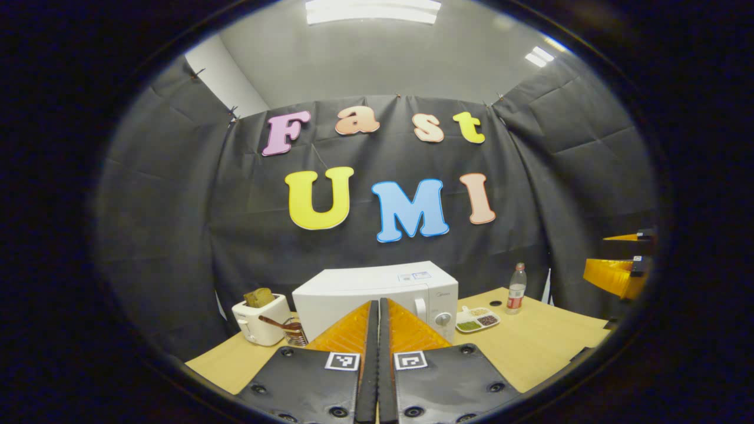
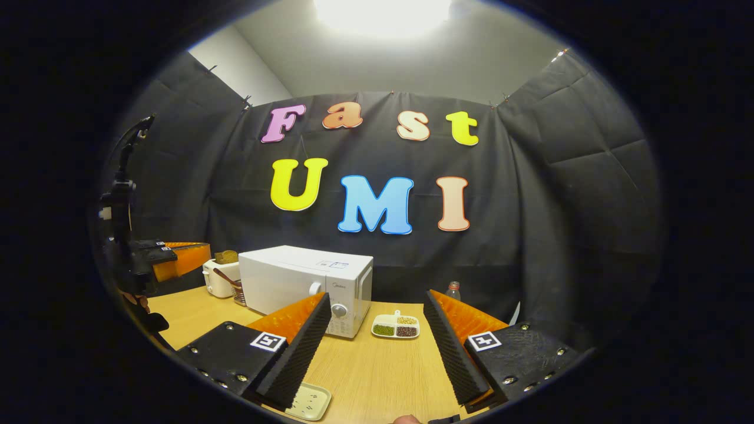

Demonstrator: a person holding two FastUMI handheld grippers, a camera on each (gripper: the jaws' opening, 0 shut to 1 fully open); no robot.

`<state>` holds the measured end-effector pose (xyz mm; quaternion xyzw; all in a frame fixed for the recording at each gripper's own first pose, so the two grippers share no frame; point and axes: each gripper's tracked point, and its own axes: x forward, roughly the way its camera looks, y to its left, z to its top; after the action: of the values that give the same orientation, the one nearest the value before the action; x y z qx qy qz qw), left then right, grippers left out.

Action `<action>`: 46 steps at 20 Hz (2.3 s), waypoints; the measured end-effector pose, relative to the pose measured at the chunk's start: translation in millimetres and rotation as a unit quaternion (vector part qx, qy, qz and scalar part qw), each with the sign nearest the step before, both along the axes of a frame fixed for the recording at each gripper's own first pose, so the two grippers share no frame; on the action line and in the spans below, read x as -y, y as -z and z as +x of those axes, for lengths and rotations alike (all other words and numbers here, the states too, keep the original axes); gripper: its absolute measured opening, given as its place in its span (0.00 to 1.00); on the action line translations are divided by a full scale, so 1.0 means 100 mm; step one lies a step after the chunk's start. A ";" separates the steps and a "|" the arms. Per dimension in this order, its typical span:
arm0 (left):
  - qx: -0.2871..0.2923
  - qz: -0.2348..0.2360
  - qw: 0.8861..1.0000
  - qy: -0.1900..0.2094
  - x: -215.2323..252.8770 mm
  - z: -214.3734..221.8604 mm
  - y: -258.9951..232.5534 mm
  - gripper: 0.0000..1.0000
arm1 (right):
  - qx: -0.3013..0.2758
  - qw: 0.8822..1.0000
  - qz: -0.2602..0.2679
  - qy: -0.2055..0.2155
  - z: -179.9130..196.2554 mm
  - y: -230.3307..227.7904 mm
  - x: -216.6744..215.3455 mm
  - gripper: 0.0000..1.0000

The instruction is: Open the microwave oven with the left hand, put the food in, and close the microwave oven.

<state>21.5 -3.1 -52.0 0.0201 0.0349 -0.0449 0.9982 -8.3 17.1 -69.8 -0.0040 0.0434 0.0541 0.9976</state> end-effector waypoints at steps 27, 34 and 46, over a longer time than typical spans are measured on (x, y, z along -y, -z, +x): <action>0.027 -0.018 0.999 -0.035 -1.02 -0.81 -0.15 0.98 | 0.032 0.999 0.003 0.034 -0.52 -0.28 -0.54 0.96; 0.036 -0.017 0.998 -0.053 -1.18 -0.86 -0.21 0.94 | 0.042 0.998 0.006 0.040 -0.47 -0.38 -0.50 0.96; 0.046 -0.012 0.997 -0.059 -1.20 -0.89 -0.32 0.97 | 0.047 0.998 0.017 0.038 -0.42 -0.44 -0.51 0.96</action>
<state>-67.1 116.4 -20.5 0.0076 -0.0104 0.0146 0.9998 -50.3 67.8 -26.3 0.0124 -0.0044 0.0164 0.9998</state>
